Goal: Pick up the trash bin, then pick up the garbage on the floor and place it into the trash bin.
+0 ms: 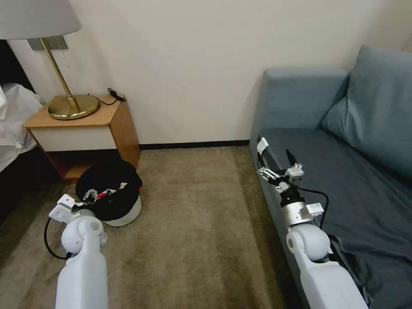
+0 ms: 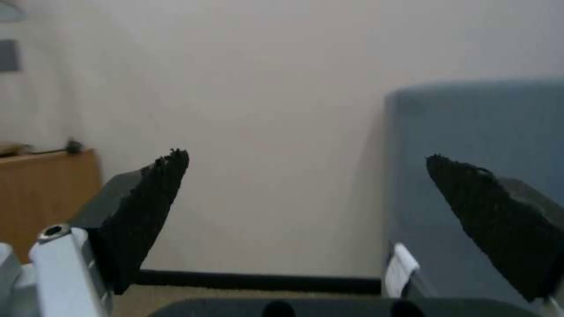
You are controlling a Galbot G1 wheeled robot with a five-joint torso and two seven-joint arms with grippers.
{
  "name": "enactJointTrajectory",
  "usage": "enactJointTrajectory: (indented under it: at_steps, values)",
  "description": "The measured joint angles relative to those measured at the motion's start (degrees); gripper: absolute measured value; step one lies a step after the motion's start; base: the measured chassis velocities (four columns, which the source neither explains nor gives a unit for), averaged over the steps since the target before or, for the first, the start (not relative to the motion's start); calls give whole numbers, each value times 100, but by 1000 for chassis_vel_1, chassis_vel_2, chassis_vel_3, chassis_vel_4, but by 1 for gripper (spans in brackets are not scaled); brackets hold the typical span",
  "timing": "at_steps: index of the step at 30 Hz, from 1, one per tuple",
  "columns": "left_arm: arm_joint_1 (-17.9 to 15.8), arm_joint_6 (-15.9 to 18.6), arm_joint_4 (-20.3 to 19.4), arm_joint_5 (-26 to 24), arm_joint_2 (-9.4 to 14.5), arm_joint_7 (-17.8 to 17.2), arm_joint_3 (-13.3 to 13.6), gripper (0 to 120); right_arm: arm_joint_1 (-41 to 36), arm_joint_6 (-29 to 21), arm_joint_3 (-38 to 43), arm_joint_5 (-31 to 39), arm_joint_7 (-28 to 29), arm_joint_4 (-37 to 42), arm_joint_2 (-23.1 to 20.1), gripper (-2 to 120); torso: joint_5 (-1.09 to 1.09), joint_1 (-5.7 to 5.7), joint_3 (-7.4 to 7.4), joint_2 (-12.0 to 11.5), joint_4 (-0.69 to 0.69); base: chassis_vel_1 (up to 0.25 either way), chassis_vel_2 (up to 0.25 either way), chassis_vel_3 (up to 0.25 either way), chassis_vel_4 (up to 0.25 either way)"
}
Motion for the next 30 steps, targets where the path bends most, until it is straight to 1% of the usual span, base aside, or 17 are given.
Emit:
enactJointTrajectory:
  at_steps: [1, 2, 3, 4, 5, 6, 7, 10, 11, 13, 14, 17, 18, 20, 21, 23, 30]
  values:
    - [75, -19, -107, 270, 46, 521, -23, 100, 77, -174, -142, 111, 311, 31, 22, 100, 0, 0, 0, 0, 0, 0, 0, 0, 0]
    - [117, -60, -147, 440, 117, 794, -16, 100, 120, -298, -224, 185, 479, 49, 52, 100, 0, 0, 0, 0, 0, 0, 0, 0, 0]
    - [117, -60, -147, 440, 117, 794, -16, 100, 120, -298, -224, 185, 479, 49, 52, 100, 0, 0, 0, 0, 0, 0, 0, 0, 0]
    - [147, -134, -154, 634, 197, 1018, 2, 100, 146, -404, -276, 231, 588, 54, 94, 100, 0, 0, 0, 0, 0, 0, 0, 0, 0]
    - [180, -299, -136, 934, 296, 1278, 43, 100, 142, -520, -329, 273, 656, 78, 160, 100, 0, 0, 0, 0, 0, 0, 0, 0, 0]
    - [220, -425, -129, 1130, 354, 1424, 88, 100, 105, -569, -339, 296, 663, 112, 188, 100, 1, 0, 0, 0, 1, 0, 0, 0, 0]
    - [220, -425, -129, 1130, 354, 1424, 88, 100, 105, -569, -339, 296, 663, 112, 188, 100, 1, 0, 0, 0, 1, 0, 0, 0, 0]
    - [354, -758, -222, 1560, 403, 1798, 307, 100, -187, -528, -340, 366, 644, 210, 232, 100, 2, 0, 0, 0, -1, 0, 0, 0, 0]
    - [354, -758, -222, 1560, 403, 1798, 307, 100, -187, -528, -340, 366, 644, 210, 232, 100, 2, 0, 0, 0, -1, 0, 0, 0, 0]
    - [419, -963, -249, 1701, 385, 2031, 448, 100, -344, -360, -327, 154, 575, 212, 240, 100, 0, 0, 0, 0, -2, 0, 0, 0, 0]
    - [419, -963, -249, 1701, 385, 2031, 448, 100, -344, -360, -327, 154, 575, 212, 240, 100, 0, 0, 0, 0, -2, 0, 0, 0, 0]
    - [494, -1314, -196, 1890, 353, 2325, 542, 100, -518, -244, -323, -17, 512, 212, 249, 100, 2, 0, 0, 0, -1, 0, 0, 0, 0]
    - [494, -1314, -196, 1890, 353, 2325, 542, 100, -518, -244, -323, -17, 512, 212, 249, 100, 2, 0, 0, 0, -1, 0, 0, 0, 0]
    - [529, -1647, -102, 1858, 314, 2344, 639, 100, -607, -216, -331, -127, 504, 185, 276, 100, 0, 0, 0, 0, -1, 0, 0, 0, 0]
    - [529, -1647, -102, 1858, 314, 2344, 639, 100, -607, -216, -331, -127, 504, 185, 276, 100, 0, 0, 0, 0, -1, 0, 0, 0, 0]
    - [529, -1874, 33, 1832, 294, 2196, 751, 100, -621, -209, -340, -225, 500, 122, 313, 100, 0, 0, 0, 0, -1, 0, 0, 0, 0]
    - [607, -1987, 155, 1851, 205, 2014, 922, 100, -577, -153, -296, -370, 449, 4, 360, 100, 0, 0, 0, 0, -1, 0, 0, 0, 0]
